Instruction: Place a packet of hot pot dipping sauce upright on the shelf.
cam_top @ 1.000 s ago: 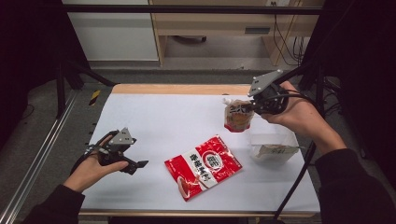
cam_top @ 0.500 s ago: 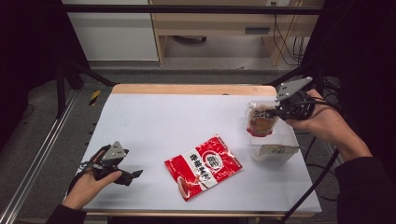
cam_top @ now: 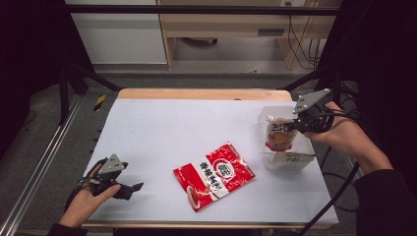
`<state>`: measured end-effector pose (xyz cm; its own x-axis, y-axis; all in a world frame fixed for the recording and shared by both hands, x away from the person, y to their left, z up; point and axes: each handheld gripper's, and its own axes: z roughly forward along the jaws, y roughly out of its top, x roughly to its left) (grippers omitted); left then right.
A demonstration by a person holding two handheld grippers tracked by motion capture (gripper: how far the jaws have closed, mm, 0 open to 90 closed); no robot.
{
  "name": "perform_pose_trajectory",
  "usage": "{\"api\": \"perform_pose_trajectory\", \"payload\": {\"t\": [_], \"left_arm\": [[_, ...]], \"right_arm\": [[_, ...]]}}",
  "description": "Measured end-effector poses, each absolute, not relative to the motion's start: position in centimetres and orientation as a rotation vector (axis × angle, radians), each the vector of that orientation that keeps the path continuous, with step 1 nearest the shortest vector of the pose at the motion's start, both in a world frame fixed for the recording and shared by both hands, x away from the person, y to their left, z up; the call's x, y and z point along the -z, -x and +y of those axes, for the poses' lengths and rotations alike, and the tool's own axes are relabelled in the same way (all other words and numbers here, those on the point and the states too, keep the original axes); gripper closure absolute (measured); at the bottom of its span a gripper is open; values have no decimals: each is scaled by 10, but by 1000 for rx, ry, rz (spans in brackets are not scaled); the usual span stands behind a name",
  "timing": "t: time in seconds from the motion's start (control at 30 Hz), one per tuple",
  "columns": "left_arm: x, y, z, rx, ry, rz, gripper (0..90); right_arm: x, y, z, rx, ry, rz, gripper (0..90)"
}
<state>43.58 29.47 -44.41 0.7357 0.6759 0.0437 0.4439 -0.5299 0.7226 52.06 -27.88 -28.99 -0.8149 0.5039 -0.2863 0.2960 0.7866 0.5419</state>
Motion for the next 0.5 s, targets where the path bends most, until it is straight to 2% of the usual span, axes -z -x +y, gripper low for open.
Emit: {"api": "perform_pose_trajectory", "payload": {"t": [0.5], "left_arm": [[453,-436,297,-420,-2230,859,61]], "right_arm": [[312,-525,-280,-671,-643,2586,879]]}}
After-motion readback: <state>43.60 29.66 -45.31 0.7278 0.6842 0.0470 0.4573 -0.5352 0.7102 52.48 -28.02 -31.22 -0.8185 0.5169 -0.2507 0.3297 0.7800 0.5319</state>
